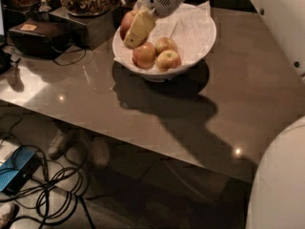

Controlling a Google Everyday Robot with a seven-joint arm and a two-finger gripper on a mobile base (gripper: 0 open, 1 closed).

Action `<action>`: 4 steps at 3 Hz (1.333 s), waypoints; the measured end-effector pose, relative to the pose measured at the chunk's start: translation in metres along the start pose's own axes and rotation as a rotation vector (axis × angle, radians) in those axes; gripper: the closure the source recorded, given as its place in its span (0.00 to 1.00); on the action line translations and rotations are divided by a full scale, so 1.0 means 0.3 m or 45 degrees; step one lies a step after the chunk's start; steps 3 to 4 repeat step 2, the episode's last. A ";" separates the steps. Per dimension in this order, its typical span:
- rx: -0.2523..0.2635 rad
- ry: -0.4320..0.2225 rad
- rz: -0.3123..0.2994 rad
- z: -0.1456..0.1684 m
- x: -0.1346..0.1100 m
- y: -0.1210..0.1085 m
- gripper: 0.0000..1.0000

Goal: Pick apple from white bowl

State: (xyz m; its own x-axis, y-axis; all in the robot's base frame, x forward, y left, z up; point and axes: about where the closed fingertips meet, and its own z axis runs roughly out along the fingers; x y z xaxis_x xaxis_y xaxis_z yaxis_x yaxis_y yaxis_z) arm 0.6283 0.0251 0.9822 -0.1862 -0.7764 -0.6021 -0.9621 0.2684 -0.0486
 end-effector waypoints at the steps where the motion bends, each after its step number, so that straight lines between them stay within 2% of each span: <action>1: -0.007 0.025 -0.075 0.021 -0.132 0.109 1.00; 4: -0.008 0.027 -0.075 0.023 -0.132 0.113 1.00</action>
Offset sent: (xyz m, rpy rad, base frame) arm -0.0427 0.0673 0.0217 -0.0437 -0.0377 0.0536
